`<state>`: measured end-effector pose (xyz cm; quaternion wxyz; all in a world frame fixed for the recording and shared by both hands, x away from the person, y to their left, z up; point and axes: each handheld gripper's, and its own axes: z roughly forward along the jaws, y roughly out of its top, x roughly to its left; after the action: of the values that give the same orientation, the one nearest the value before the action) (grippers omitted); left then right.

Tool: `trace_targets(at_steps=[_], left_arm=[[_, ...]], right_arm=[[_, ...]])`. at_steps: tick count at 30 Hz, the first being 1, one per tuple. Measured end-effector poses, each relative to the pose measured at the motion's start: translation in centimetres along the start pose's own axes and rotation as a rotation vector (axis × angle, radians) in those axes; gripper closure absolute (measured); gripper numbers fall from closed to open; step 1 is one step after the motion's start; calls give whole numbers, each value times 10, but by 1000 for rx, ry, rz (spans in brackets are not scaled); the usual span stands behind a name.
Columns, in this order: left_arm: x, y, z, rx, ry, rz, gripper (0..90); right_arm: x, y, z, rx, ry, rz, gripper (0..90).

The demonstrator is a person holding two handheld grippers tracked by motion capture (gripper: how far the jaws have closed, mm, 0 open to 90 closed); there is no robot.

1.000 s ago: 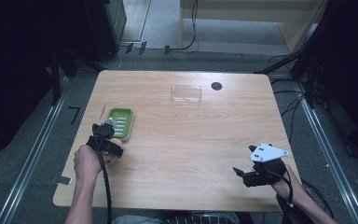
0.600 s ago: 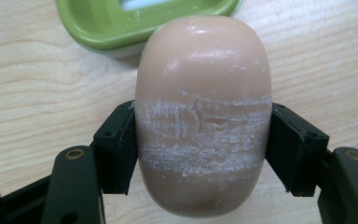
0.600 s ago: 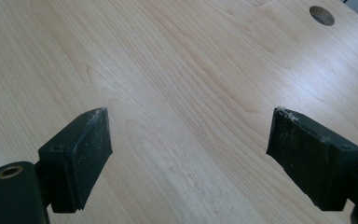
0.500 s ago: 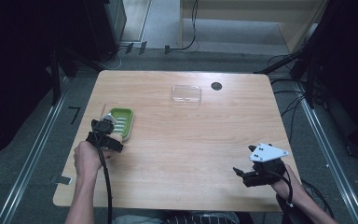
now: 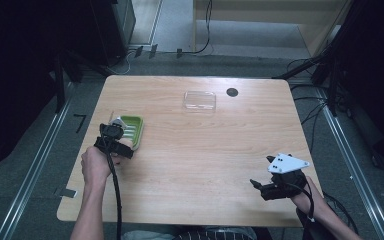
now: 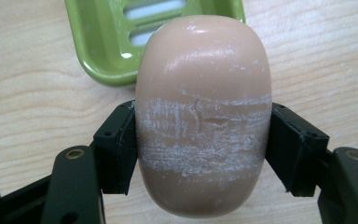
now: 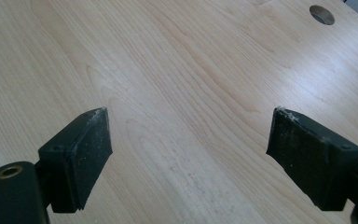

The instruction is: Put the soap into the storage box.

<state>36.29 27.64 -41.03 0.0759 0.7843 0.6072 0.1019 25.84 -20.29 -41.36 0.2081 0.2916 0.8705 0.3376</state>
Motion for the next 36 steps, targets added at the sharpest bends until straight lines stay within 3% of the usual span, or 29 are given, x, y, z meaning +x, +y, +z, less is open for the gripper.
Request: trace_targets(at_steps=[36], left_arm=[[2,37,-11,-88,10,18,336]], right_arm=[[0,0,0,0,-1,6,136]])
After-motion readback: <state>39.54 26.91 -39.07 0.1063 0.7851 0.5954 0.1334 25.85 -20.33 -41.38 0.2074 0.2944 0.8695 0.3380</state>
